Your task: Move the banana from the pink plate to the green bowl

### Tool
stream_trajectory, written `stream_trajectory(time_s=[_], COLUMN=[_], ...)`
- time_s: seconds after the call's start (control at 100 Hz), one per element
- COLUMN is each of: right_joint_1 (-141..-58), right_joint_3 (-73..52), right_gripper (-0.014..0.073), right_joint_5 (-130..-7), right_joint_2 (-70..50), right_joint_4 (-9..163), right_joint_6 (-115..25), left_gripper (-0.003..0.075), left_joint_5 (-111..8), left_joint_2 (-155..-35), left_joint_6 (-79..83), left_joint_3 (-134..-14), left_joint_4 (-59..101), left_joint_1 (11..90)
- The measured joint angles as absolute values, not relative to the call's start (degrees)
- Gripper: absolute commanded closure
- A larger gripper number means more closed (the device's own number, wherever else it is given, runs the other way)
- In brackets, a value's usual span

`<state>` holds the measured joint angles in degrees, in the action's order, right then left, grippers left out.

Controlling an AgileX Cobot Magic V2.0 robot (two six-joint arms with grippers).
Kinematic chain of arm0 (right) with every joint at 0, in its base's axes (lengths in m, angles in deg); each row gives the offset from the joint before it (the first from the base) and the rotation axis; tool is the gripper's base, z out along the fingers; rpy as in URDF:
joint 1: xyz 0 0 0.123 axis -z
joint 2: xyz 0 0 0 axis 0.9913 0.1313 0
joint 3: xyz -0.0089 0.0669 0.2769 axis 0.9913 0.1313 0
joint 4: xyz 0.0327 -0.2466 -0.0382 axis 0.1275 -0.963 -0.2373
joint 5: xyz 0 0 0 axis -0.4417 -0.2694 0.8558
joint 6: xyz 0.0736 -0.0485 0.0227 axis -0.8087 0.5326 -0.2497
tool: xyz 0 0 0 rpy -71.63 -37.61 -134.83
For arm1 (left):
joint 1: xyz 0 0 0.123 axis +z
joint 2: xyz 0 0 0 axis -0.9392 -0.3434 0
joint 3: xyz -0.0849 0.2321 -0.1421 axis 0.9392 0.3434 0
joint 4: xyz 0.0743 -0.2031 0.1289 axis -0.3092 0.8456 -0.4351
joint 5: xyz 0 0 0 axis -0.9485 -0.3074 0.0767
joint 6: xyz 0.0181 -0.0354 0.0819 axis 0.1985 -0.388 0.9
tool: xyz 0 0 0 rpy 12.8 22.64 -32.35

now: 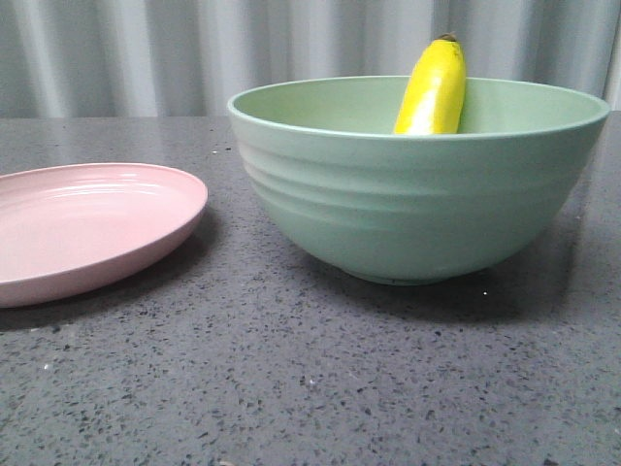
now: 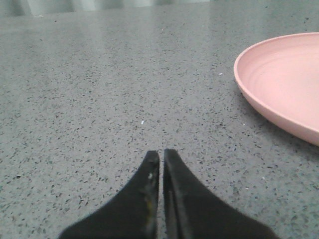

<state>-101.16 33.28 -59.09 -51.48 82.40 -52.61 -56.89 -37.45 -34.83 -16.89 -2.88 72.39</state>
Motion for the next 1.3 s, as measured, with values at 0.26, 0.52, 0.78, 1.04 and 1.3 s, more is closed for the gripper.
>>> stream_trajectory(time_s=[0.26, 0.52, 0.78, 1.04, 1.3], right_joint_1=[-101.16, -101.16, -100.94, -94.18, -83.44], right_joint_3=[33.28, 33.28, 38.89, 49.58, 50.45], right_gripper=[0.0665, 0.0665, 0.0665, 0.0665, 0.0665], right_joint_5=[-59.22, -59.22, -50.06, -33.10, -36.27], right_joint_2=[-51.48, -51.48, -51.48, -52.75, -58.65], right_joint_4=[82.40, 82.40, 71.15, 59.53, 51.49], right_joint_6=[-52.61, -52.61, -55.54, -66.56, -75.61], left_gripper=[0.0741, 0.0741, 0.0741, 0.0741, 0.0741], left_joint_5=[-56.89, -56.89, -56.89, -56.89, -56.89], left_joint_2=[-37.45, -37.45, -37.45, -37.45, -37.45], left_joint_6=[-34.83, -34.83, -34.83, -34.83, -34.83], left_joint_3=[-16.89, -16.89, -16.89, -16.89, -16.89], left_joint_4=[-3.01, -3.01, -3.01, -3.01, -3.01], left_joint_1=[72.39, 72.39, 72.39, 72.39, 72.39])
